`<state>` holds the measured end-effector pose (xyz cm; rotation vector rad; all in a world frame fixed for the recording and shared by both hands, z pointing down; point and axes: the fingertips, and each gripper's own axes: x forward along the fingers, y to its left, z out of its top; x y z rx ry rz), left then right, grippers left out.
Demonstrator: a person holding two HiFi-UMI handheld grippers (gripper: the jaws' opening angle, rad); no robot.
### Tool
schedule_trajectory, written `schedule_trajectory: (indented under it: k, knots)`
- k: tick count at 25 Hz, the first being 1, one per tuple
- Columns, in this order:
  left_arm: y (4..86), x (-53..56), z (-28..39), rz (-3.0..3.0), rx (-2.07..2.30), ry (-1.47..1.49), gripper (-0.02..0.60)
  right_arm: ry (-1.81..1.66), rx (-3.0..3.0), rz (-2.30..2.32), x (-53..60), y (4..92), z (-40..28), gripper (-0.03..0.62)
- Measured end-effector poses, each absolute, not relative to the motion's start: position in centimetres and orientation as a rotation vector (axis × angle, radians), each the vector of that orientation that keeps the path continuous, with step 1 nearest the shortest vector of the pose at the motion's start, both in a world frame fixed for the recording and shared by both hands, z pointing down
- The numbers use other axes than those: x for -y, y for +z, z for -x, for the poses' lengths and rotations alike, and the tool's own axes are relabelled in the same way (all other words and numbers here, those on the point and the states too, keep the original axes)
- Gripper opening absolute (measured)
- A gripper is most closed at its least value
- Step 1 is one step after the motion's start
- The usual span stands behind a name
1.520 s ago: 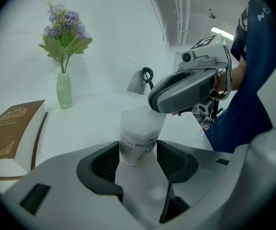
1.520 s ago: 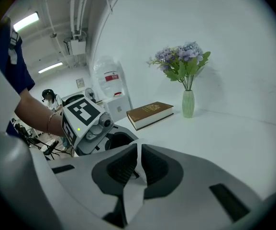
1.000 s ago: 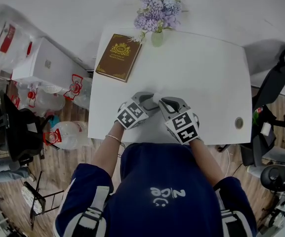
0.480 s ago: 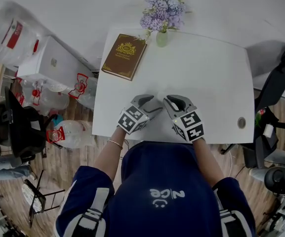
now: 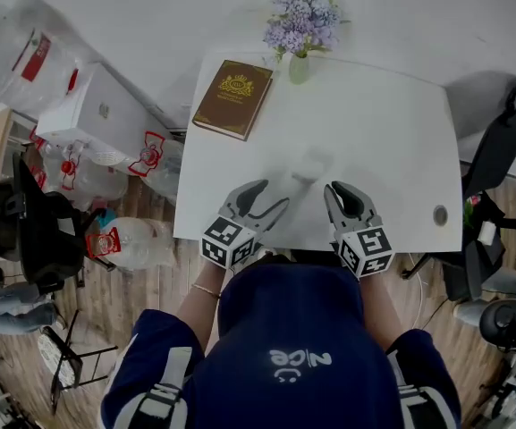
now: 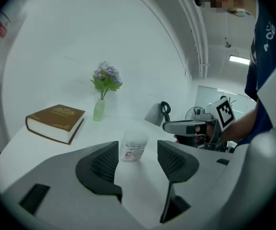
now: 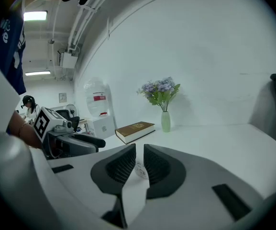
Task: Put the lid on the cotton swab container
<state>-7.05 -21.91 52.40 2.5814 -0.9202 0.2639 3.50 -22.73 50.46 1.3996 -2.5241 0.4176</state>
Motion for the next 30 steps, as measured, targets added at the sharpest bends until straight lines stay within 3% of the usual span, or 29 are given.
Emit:
schedule_trajectory:
  k: [17,25,30]
  knots:
    - [49.9,17.4,9.8,-2.634,1.019,0.174,0.248,0.367,2.483,-1.543,17.7,50.8,-2.9,0.057]
    - [47.8,17.1,10.5,-2.641,1.141,0.064,0.071,0.296,2.507,-1.502,17.2,49.8,-1.6,0.057]
    - [48.0,16.8,10.7,-2.647,1.144,0.079,0.026,0.28,2.507,-1.487,17.1,49.7,-1.0,0.057]
